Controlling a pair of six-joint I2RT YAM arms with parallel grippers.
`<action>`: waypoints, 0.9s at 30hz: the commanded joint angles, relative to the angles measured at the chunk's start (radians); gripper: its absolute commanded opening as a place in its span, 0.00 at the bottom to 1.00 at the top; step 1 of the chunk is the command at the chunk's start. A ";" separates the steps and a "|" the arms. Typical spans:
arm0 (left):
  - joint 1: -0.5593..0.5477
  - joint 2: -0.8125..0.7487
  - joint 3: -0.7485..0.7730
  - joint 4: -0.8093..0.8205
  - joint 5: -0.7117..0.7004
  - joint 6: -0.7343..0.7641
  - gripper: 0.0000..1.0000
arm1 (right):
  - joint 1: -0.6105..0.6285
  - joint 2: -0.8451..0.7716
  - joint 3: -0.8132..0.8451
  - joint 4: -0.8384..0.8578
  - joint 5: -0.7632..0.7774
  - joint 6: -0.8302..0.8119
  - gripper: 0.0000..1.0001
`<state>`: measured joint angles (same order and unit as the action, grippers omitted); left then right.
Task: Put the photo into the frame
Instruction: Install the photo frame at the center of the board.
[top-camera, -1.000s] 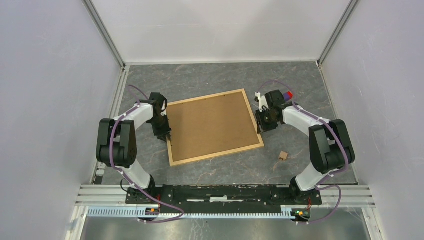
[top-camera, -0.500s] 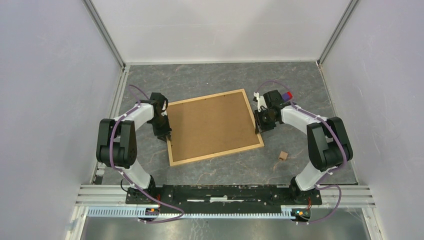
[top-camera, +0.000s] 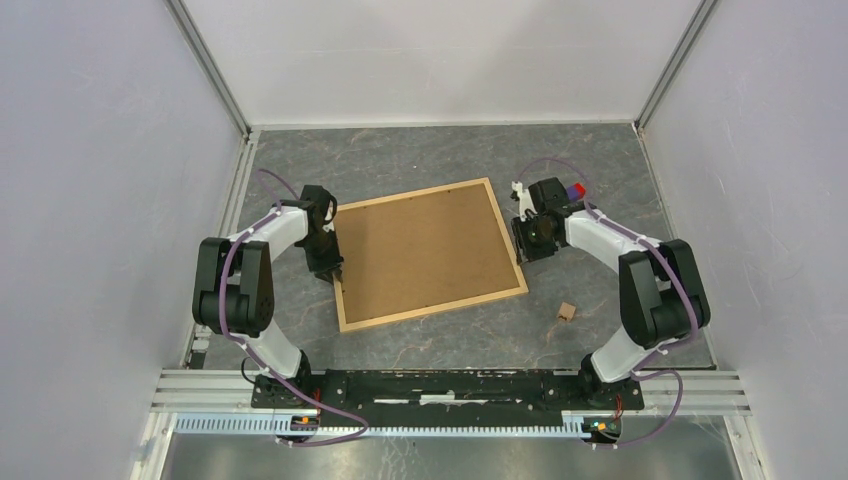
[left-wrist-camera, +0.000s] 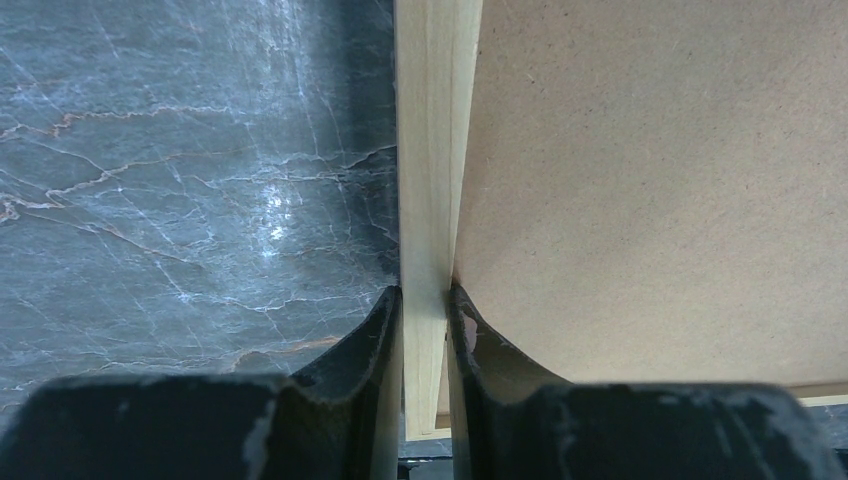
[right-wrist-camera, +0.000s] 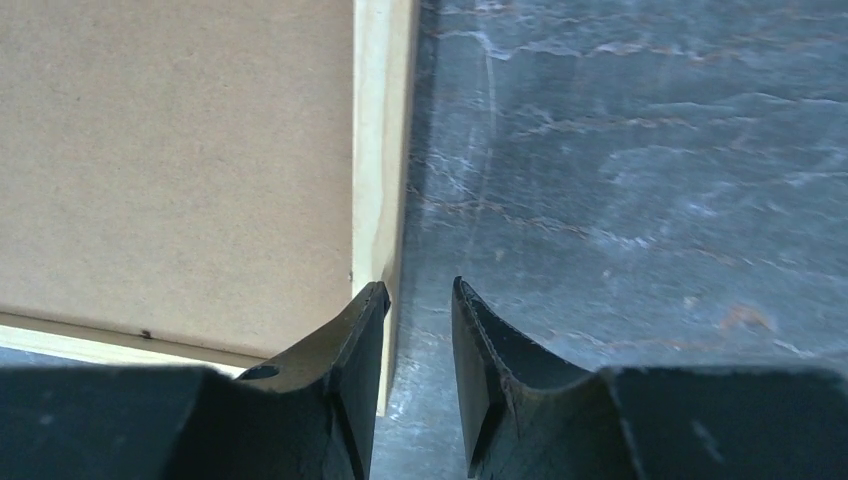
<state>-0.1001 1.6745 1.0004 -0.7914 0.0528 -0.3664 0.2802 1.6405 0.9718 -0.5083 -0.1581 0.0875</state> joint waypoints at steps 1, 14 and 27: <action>0.000 -0.024 -0.001 0.031 -0.080 0.034 0.02 | -0.008 -0.056 0.031 -0.037 0.086 -0.017 0.37; -0.002 -0.016 0.006 0.033 -0.076 0.028 0.02 | 0.012 -0.036 0.012 0.008 -0.022 -0.028 0.37; -0.001 -0.023 0.001 0.032 -0.077 0.032 0.02 | 0.015 0.036 0.004 0.020 0.054 -0.019 0.35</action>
<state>-0.1036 1.6726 1.0004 -0.7914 0.0463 -0.3664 0.2947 1.6527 0.9737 -0.5053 -0.1589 0.0738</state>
